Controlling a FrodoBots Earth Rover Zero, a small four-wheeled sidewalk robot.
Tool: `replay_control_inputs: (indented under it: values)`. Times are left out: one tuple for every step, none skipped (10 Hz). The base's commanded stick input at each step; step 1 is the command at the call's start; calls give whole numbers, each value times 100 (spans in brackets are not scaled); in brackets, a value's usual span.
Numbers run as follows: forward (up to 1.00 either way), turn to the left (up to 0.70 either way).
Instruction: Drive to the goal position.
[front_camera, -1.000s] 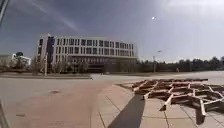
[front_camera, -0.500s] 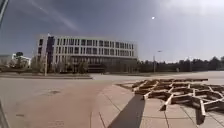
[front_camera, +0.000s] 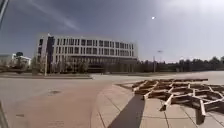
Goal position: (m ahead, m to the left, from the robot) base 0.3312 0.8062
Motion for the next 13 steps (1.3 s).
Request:
replay_control_inputs:
  values:
    - [5,0]
    - [5,0]
    - [5,0]
    - [5,0]
    - [5,0]
    - [5,0]
    - [5,0]
    - [5,0]
    - [5,0]
    - [5,0]
    - [5,0]
    - [5,0]
    - [5,0]
